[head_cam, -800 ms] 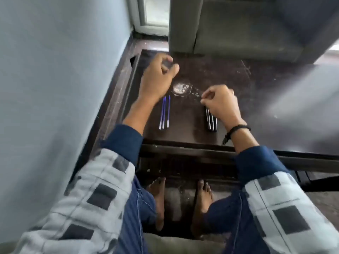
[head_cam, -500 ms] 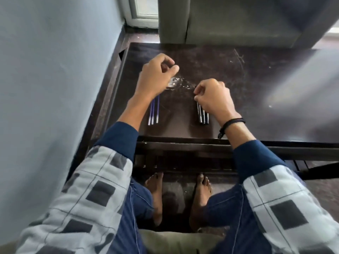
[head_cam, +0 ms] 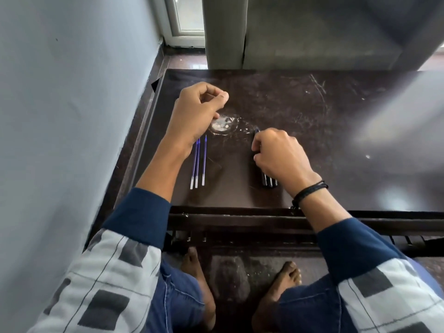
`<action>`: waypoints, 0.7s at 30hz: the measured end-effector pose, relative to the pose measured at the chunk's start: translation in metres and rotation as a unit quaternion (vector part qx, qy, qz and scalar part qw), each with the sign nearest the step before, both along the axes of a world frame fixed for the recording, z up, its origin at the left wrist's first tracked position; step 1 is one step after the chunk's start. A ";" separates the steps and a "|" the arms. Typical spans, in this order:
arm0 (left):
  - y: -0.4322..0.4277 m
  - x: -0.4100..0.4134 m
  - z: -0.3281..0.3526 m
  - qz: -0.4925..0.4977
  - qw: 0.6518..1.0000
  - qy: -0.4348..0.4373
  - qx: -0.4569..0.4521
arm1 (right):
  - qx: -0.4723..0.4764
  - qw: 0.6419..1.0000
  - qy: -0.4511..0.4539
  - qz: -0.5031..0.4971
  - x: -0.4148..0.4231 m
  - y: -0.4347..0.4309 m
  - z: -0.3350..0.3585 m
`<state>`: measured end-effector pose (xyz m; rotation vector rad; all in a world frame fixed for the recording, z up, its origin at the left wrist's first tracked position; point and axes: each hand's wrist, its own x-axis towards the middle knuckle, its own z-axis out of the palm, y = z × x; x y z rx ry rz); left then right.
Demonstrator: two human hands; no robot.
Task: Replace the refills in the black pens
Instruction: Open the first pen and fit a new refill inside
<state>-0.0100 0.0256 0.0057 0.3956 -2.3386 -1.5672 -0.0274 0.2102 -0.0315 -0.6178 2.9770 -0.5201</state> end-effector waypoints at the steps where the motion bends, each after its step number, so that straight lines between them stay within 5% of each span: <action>1: -0.002 0.000 0.001 0.002 1.000 0.005 0.004 | 0.003 1.000 0.002 0.001 0.000 0.000 -0.001; 21: -0.008 0.002 0.000 0.009 1.000 -0.013 -0.015 | 0.017 1.000 -0.024 0.010 0.003 -0.003 0.005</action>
